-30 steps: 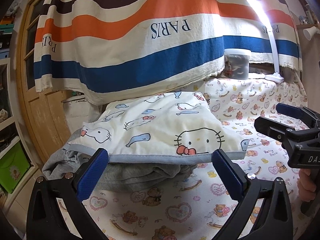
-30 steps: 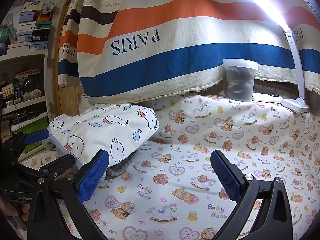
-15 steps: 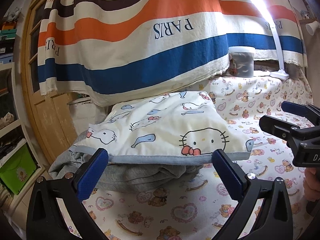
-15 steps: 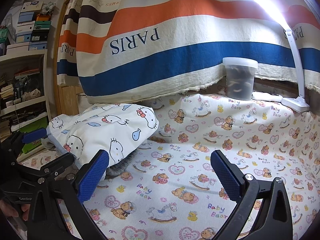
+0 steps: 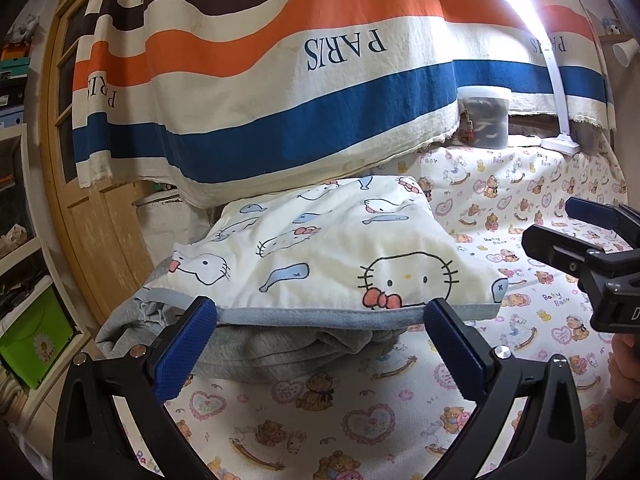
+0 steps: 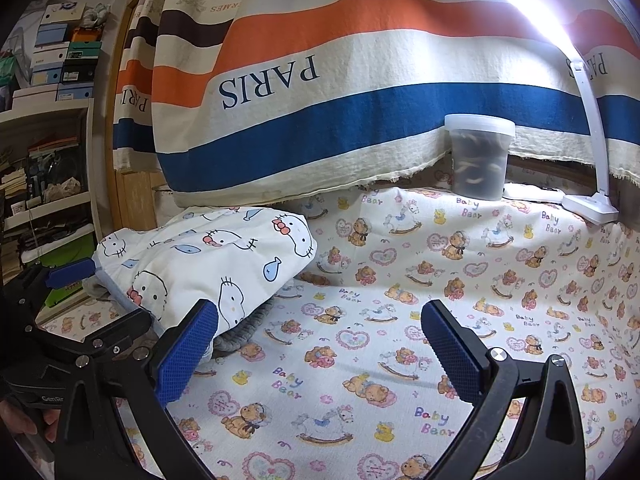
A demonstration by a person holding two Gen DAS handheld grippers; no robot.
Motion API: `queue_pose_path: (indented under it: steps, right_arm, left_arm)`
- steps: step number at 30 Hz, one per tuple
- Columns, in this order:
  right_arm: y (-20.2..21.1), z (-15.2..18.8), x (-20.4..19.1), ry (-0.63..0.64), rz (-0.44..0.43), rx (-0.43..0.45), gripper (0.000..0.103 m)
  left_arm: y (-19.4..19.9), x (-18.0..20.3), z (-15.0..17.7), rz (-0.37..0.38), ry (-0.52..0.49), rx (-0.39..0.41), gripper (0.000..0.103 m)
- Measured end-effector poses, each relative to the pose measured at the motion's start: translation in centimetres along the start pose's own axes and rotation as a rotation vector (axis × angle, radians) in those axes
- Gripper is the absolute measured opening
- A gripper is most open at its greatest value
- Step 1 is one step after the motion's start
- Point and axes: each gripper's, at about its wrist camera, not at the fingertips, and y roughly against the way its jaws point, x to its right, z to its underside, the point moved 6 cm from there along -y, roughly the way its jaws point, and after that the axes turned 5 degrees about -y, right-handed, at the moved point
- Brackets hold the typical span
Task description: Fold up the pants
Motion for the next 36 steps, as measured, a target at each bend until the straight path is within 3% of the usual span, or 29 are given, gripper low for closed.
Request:
queue_pose_path:
  steps: [36]
  right_arm:
    - [-0.11,0.05,0.04,-0.001,-0.001,-0.004,0.102]
  left_arm:
    - [-0.39,-0.24,0.29,0.016,0.012,-0.023,0.103]
